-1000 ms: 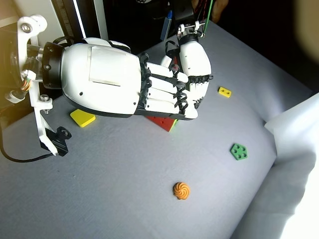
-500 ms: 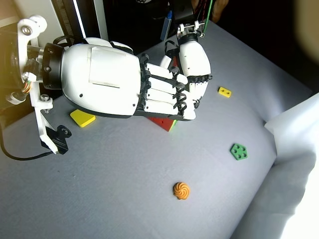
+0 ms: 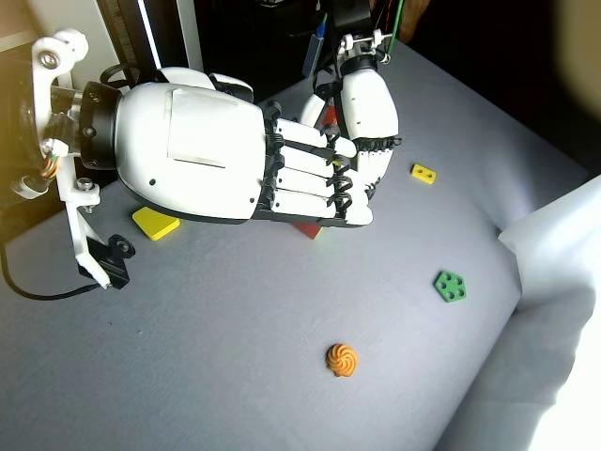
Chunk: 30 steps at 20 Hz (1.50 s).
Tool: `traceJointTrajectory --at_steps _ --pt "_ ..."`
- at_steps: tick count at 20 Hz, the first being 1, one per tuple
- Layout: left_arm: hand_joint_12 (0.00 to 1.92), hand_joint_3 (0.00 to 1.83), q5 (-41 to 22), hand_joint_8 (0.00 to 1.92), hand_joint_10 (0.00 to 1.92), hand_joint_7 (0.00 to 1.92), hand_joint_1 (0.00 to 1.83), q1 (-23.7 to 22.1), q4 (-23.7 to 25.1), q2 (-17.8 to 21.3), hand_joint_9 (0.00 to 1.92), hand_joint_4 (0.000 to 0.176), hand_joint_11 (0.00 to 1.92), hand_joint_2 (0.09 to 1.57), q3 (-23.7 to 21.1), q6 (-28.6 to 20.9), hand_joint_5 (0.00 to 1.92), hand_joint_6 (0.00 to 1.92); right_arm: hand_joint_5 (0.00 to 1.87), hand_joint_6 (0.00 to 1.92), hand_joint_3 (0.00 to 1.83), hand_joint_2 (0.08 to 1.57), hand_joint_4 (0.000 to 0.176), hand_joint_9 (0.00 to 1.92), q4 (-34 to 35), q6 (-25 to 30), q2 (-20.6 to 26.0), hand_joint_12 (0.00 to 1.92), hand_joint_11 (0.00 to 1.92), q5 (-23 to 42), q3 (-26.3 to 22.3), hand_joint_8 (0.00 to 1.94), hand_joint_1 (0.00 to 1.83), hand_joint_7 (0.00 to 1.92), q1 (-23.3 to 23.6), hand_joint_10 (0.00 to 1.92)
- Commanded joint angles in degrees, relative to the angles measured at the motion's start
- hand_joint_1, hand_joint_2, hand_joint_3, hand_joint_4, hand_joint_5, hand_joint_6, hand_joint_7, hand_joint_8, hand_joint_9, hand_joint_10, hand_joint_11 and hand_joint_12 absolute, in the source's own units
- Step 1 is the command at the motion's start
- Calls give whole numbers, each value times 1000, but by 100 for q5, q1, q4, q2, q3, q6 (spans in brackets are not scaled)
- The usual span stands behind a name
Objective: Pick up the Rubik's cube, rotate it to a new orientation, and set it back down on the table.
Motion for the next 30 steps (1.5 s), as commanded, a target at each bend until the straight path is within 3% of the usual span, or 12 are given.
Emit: traceJointTrajectory --at_steps 1,2,4,8,9,10,13,18,20,22,26,30 --pt "1740 0 -292 1512 1394 688 1103 -161 344 43 715 13 728 1307 -13 -68 605 1515 142 14 0 943 124 59 349 45 -2 4 2 272 -2 5 60 96 56 4" --pt "1709 0 -292 1495 1368 691 1106 -209 338 60 750 19 749 1303 -13 -67 621 1508 143 12 0 940 125 68 390 45 -2 5 4 240 -2 6 71 102 56 7" --pt "1870 0 -292 1595 1561 682 1115 -385 268 129 709 0 767 1298 -16 -47 649 1416 135 6 0 932 134 68 533 44 -2 11 15 195 -1 2 68 97 56 5" --pt "1918 4 -292 1678 1586 635 1085 -578 42 231 654 0 795 1344 -81 134 556 1530 138 3 0 902 145 64 1370 47 -1 11 5 68 -3 0 124 95 9 1" --pt "1920 0 -292 1622 1657 604 1249 -591 11 244 683 0 815 1310 -96 136 584 1442 109 0 0 889 155 51 1524 67 -1 10 0 53 -3 0 122 73 -25 0" --pt "1921 0 -295 1644 1627 658 1143 -617 -18 264 676 0 780 1310 -108 136 619 1422 100 0 0 867 139 32 1527 208 -2 1 0 40 -2 0 165 56 -53 0" --pt "1921 12 -358 1854 1857 577 1063 -699 -77 307 725 0 962 1384 -124 138 515 1547 0 0 0 809 0 0 1531 558 1 0 0 49 1 0 298 0 -126 0" --pt "1921 7 -555 1854 1813 584 1057 -978 -274 390 714 0 859 1403 -177 235 463 1602 0 0 0 764 0 0 1530 1074 93 0 0 722 1 0 651 0 -276 0" --pt "1921 0 -599 1814 1868 603 1081 -1081 -354 407 731 0 977 1374 -187 275 538 1535 0 0 0 729 0 0 1531 1131 132 0 0 838 5 0 1071 0 -278 0" --pt "1921 0 -600 1817 1818 577 1063 -1214 -481 417 644 0 832 1377 -192 357 545 1541 0 0 0 744 0 0 1531 1459 154 1 3 987 6 0 1241 0 -287 0" --pt "1903 3 -600 1777 1749 608 1061 -1501 -728 433 689 0 803 1378 -213 565 506 1579 0 0 18 850 0 0 1531 2006 171 11 21 1159 7 0 1410 0 -285 0" --pt "1921 0 -719 1798 1853 586 1063 -1697 -876 454 625 0 787 1374 -249 616 544 1549 0 0 19 946 0 0 1493 1240 149 5 9 213 -2 0 1489 0 -102 0"
